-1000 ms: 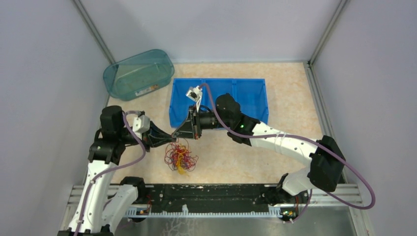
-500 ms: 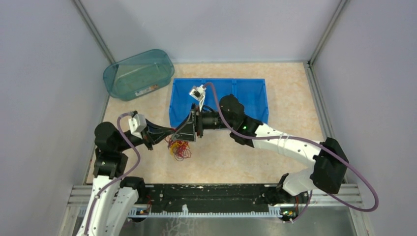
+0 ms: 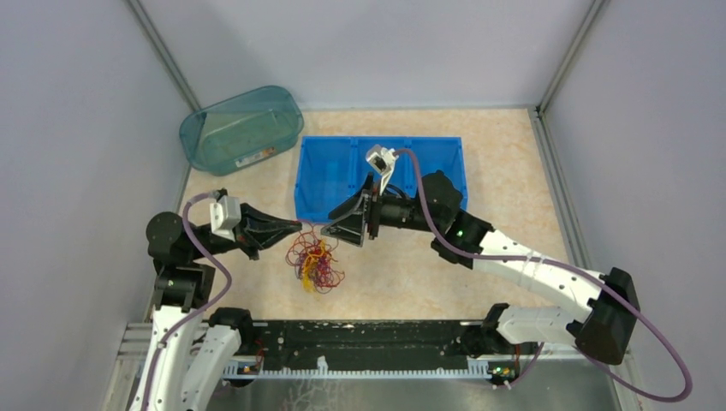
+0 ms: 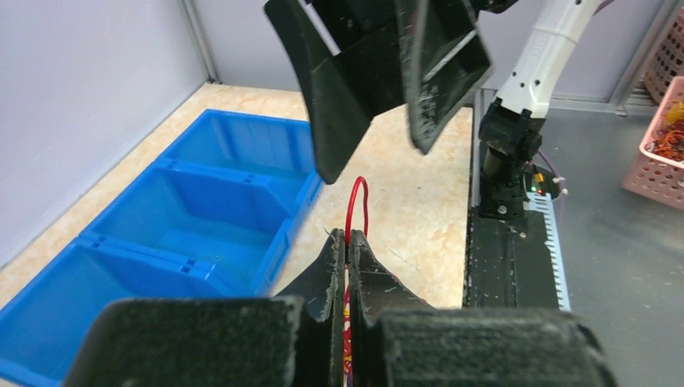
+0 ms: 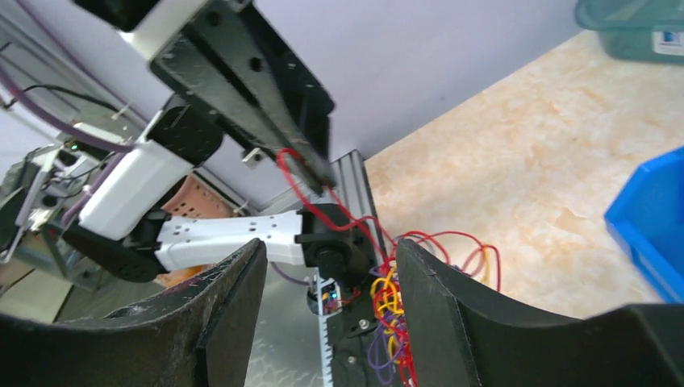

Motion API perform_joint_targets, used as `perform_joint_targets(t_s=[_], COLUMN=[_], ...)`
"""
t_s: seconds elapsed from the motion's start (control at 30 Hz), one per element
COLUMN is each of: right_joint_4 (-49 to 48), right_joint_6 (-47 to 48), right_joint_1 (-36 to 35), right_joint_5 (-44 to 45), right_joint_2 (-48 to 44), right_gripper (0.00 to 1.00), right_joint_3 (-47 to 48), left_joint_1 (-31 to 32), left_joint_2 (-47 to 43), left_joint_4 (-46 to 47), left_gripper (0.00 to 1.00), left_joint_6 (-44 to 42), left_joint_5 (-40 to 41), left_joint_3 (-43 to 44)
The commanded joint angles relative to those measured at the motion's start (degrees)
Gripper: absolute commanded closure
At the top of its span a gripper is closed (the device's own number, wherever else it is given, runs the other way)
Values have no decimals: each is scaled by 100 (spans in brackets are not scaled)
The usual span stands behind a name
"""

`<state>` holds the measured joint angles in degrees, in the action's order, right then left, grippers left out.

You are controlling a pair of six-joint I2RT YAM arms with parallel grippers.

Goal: Untangle the cables
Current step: Untie the cable.

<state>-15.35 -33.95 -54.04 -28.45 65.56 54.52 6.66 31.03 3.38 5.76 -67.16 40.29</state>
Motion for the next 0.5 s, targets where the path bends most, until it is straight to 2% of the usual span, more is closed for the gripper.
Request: perform_joint_targets(t_s=[0.0,0.47], right_joint_4=[35,-561], right_joint_6=[262,224], right_joint_1=[32,-425], right_joint_5=[387,278], right_joint_2=[52,1064], right_gripper=[39,43], right_joint_3=[124,622], left_joint_1=[5,5], left_joint_2=[32,88], left_joint_4=[334,447], left_gripper=[100,100], left_joint_6=[381,707], left_joint_5=[-403,-642], left_joint_3=[239,442])
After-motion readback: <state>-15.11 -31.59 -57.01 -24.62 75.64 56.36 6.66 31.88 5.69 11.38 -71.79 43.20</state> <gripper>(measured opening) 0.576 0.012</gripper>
